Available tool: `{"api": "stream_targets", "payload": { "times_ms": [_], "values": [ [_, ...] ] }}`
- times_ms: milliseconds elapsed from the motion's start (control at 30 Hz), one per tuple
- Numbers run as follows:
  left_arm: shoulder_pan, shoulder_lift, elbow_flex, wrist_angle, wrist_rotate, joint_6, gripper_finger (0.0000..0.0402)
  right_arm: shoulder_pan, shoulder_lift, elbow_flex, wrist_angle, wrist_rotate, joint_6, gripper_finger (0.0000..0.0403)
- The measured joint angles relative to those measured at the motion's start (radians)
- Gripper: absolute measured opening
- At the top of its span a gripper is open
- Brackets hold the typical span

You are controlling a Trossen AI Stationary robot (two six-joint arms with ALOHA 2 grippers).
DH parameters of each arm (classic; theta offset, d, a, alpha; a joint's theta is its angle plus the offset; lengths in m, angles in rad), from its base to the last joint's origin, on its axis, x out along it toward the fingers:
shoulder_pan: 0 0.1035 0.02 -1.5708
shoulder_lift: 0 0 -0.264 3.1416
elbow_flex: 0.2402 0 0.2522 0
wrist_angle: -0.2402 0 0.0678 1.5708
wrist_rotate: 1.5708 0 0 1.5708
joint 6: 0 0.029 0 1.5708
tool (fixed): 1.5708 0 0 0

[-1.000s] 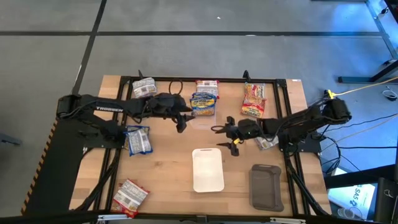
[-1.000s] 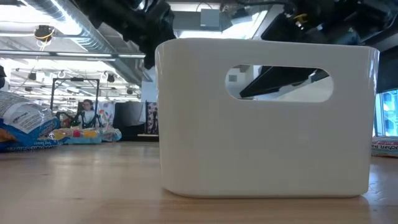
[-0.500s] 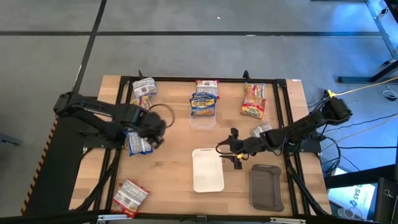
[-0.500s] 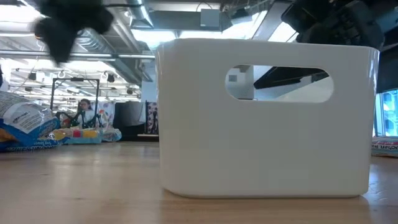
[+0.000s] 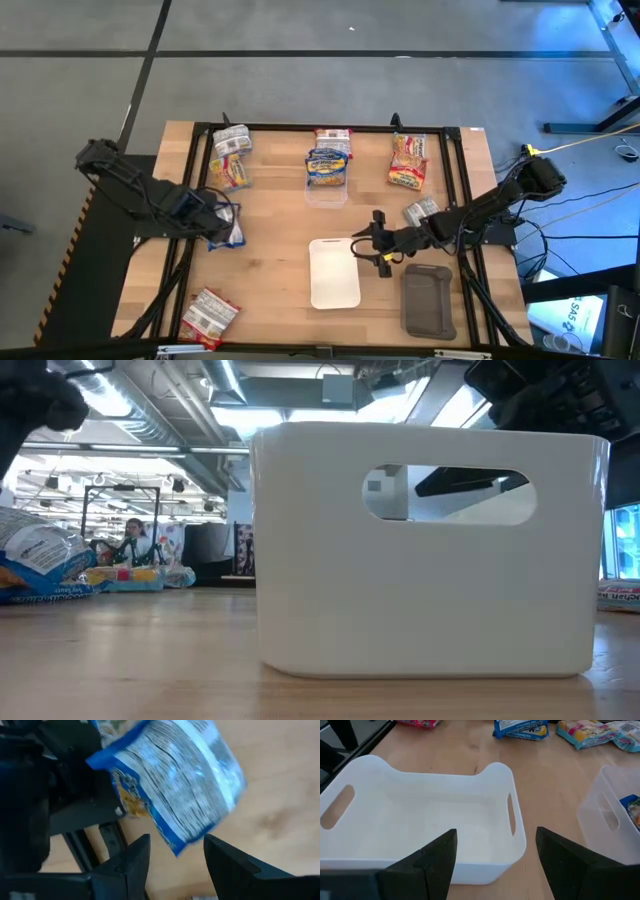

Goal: Sort Maruchan noodles
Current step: Put the blue noodle pack into the transparent bin

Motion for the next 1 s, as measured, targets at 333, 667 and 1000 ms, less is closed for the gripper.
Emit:
{"api": "stream_targets", "payload": {
  "times_ms": [333, 667, 1000],
  "values": [
    [-0.007, -0.005, -0.107, 0.073, -0.052, -0.029, 0.0179, -0.003, 0.0, 0.0, 0.001, 0.001, -0.01, 0.0248],
    [0.013, -0.002, -0.119, 0.117, -0.13, 0.002, 0.0179, -0.003, 0.0, 0.0, 0.03, 0.002, -0.034, 0.0248],
    [0.106, 0.058, -0.136, 0.251, -0.169, 0.174, 0.0151, -0.003, 0.033, 0.0, 0.048, 0.002, -0.036, 0.0248]
  ]
}}
